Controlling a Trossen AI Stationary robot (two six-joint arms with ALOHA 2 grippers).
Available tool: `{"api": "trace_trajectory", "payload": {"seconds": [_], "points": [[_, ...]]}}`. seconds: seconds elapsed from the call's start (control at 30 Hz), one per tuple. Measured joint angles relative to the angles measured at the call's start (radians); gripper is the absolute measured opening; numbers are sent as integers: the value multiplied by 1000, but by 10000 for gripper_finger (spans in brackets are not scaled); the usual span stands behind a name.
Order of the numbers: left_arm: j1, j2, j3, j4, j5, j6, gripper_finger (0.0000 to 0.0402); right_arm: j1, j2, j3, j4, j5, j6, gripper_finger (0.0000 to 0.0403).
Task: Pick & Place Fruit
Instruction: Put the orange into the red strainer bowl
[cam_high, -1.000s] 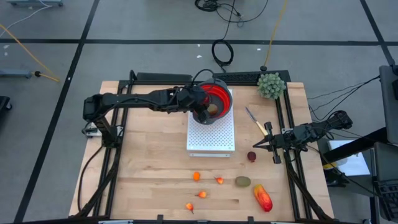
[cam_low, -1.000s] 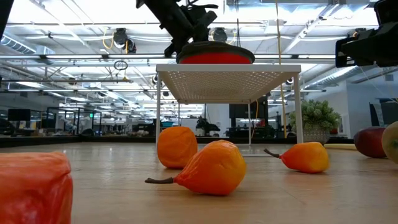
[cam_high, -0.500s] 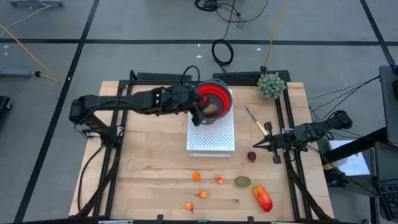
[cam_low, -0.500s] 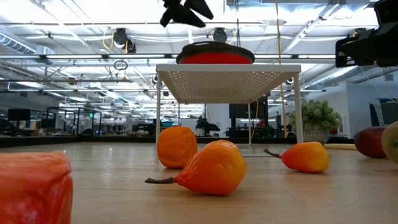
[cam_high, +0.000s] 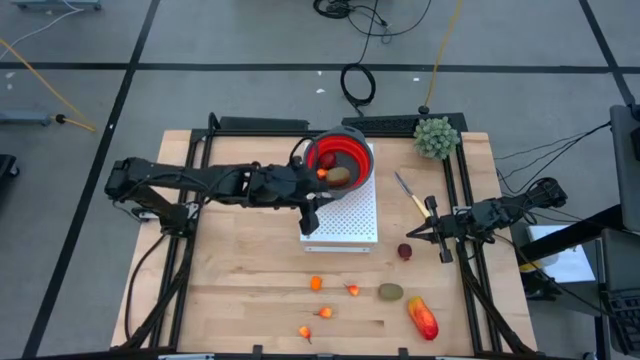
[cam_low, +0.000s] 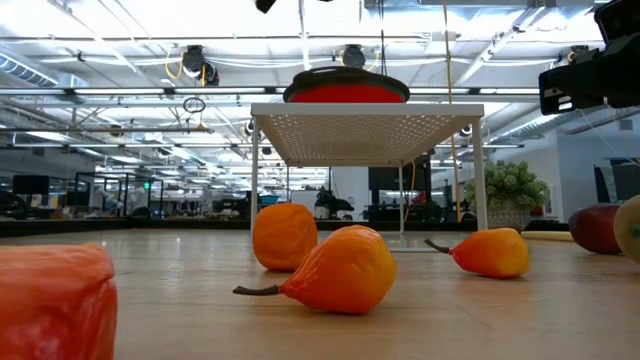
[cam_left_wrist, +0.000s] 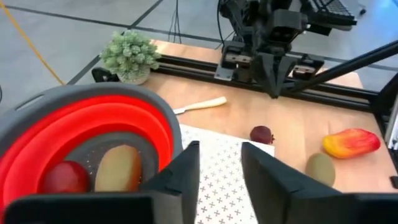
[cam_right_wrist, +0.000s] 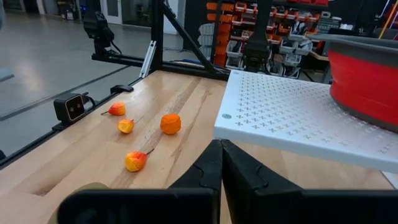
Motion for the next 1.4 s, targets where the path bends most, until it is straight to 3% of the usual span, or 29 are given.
{"api": "trace_trajectory", "payload": {"seconds": [0.3,0.6,1.0,1.4], "points": [[2,0,0,-11,49,-1,5,0,0,0,4,0,-1,0],[2,0,-18,7,88,7,4,0,0,-1,6,0,0,0],[-4,0,-184,122,90,-35,6,0,0,-1,4,0,0,0],[-116,1,-216,131,42,-37,2,0,0,-1,1,0,1,0]]}}
